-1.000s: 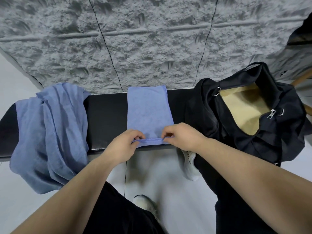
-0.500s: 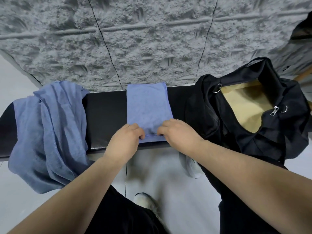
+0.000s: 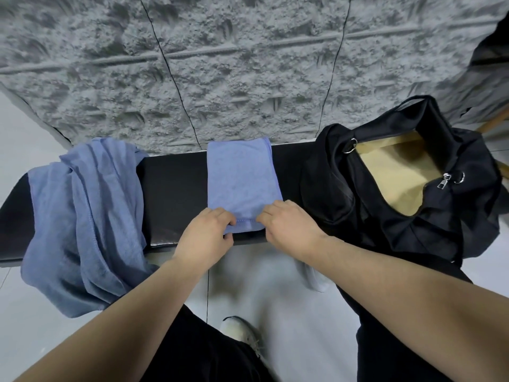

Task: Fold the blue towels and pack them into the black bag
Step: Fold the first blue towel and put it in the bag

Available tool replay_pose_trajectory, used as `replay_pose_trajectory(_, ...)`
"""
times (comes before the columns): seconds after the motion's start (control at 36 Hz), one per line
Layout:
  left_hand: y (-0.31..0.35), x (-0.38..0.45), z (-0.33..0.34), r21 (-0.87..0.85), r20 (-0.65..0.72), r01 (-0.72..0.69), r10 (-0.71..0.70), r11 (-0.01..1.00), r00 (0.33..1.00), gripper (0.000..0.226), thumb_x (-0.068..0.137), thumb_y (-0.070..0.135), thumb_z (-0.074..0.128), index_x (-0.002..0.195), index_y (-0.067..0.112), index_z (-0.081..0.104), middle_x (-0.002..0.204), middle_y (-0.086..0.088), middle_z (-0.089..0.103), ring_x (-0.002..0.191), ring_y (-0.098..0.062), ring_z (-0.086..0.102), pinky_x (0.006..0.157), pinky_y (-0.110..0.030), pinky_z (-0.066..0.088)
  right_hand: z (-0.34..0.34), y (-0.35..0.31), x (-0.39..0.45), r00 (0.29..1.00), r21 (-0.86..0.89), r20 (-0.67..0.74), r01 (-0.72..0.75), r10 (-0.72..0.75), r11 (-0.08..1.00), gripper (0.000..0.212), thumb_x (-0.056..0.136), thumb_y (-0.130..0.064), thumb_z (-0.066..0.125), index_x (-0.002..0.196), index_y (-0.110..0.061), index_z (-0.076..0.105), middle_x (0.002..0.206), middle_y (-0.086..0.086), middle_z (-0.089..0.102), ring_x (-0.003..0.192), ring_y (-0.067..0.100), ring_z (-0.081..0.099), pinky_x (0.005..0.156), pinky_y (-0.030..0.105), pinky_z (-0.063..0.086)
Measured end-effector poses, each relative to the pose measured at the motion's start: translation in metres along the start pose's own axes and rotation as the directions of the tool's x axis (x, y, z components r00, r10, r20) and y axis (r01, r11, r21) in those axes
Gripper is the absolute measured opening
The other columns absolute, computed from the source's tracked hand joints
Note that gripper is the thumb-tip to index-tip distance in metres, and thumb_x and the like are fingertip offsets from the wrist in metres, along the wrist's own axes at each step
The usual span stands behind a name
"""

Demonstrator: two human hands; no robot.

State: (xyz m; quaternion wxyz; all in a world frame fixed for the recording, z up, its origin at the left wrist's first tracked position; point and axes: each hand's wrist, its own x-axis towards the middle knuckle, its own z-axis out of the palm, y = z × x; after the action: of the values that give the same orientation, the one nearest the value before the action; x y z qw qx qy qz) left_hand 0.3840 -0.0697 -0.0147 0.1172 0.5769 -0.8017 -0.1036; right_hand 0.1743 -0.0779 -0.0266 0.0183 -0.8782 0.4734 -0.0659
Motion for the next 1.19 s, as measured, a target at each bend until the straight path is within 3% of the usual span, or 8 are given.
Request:
replay_pose_trajectory(0.14, 0.004, 0.000, 0.002, 0.001, -0.038, 0.012, -0.012, 1.000, 0.999, 0.021, 0.068, 0.002, 0.066, 0.086, 0.013, 0.071, 0.077, 0.003, 0.064, 0.067, -0.015, 0.044, 0.058, -0.024, 0.034, -0.004, 0.000, 0.000, 0.999, 0.068, 0.002, -0.044, 0.044, 0.997, 0.016, 0.063, -0.006, 0.067, 0.076, -0.016, 0.071, 0.068, -0.002, 0.056, 0.065, 0.022, 0.055, 0.067, 0.029, 0.037)
replay_pose_trajectory(0.25, 0.006, -0.002, 0.000, -0.001, -0.009, 0.011, -0.011, 1.000, 1.000, 0.018, 0.072, 0.006, 0.064, 0.086, 0.014, 0.072, 0.073, 0.004, 0.061, 0.069, -0.016, 0.041, 0.062, -0.023, 0.031, -0.011, 0.001, -0.006, 0.992, 0.117, 0.119, -0.059, 0.045, 0.991, 0.028, 0.090, -0.012, 0.047, 0.109, -0.014, 0.068, 0.099, 0.003, 0.060, 0.097, 0.025, 0.052, 0.088, 0.032, 0.033)
replay_pose_trajectory(0.5, 0.010, -0.001, -0.006, -0.115, 0.144, 0.112, -0.095, 0.987, 0.985, 0.016, 0.088, 0.019, 0.055, 0.098, 0.021, 0.067, 0.085, 0.009, 0.058, 0.083, -0.014, 0.049, 0.061, -0.010, 0.029, -0.019, 0.012, -0.008, 0.954, 0.373, 0.236, -0.267, 0.187, 0.889, 0.035, 0.097, -0.015, 0.044, 0.126, -0.023, 0.060, 0.120, -0.001, 0.062, 0.111, 0.021, 0.055, 0.096, 0.034, 0.044)
replay_pose_trajectory(0.58, 0.009, 0.001, -0.007, -0.149, 0.174, 0.151, -0.124, 0.977, 0.977, 0.014, 0.090, 0.021, 0.054, 0.098, 0.024, 0.065, 0.088, 0.010, 0.056, 0.083, -0.012, 0.049, 0.062, -0.010, 0.031, -0.021, 0.015, -0.007, 0.943, 0.452, 0.245, -0.316, 0.225, 0.834, 0.026, 0.097, -0.016, 0.045, 0.116, -0.028, 0.057, 0.114, -0.005, 0.058, 0.099, 0.020, 0.057, 0.088, 0.036, 0.048)
replay_pose_trajectory(0.81, 0.008, 0.005, -0.005, -0.191, 0.163, 0.175, -0.145, 0.966, 0.976, 0.026, 0.095, 0.015, 0.051, 0.115, 0.020, 0.067, 0.106, 0.004, 0.059, 0.094, -0.016, 0.056, 0.078, -0.025, 0.042, -0.023, 0.016, 0.000, 0.949, 0.373, 0.234, -0.290, 0.213, 0.881, 0.029, 0.100, -0.015, 0.046, 0.117, -0.020, 0.068, 0.118, -0.003, 0.060, 0.108, 0.019, 0.051, 0.094, 0.031, 0.042)
replay_pose_trajectory(0.97, 0.000, 0.004, 0.000, -0.258, 0.071, 0.118, -0.103, 0.959, 0.992, 0.024, 0.097, 0.011, 0.055, 0.114, 0.017, 0.071, 0.103, 0.007, 0.057, 0.096, -0.015, 0.059, 0.082, -0.022, 0.042, -0.015, 0.010, 0.001, 0.991, 0.108, 0.001, -0.134, 0.135, 0.985, 0.021, 0.090, -0.013, 0.058, 0.100, -0.020, 0.075, 0.101, -0.005, 0.058, 0.094, 0.022, 0.044, 0.077, 0.030, 0.025)
replay_pose_trajectory(1.08, -0.003, 0.006, 0.003, -0.243, -0.067, 0.062, -0.080, 0.968, 0.995, 0.017, 0.093, 0.007, 0.062, 0.100, 0.017, 0.073, 0.096, 0.013, 0.055, 0.087, -0.016, 0.051, 0.078, -0.025, 0.042, -0.016, 0.003, 0.004, 0.990, -0.019, 0.110, -0.086, 0.088, 0.996, 0.019, 0.078, -0.004, 0.065, 0.092, -0.015, 0.072, 0.091, 0.001, 0.059, 0.082, 0.022, 0.051, 0.068, 0.029, 0.029)
replay_pose_trajectory(1.19, 0.000, 0.008, 0.005, -0.073, -0.159, 0.000, -0.011, 0.997, 0.987, 0.015, 0.086, 0.004, 0.069, 0.088, 0.017, 0.073, 0.085, 0.008, 0.061, 0.074, -0.018, 0.044, 0.061, -0.031, 0.043, -0.019, 0.001, 0.002, 0.993, -0.041, 0.081, -0.083, 0.086, 0.996, 0.044, 0.039, 0.004, 0.083, 0.073, -0.016, 0.064, 0.061, -0.001, 0.050, 0.049, 0.019, 0.044, 0.046, 0.025, 0.022)
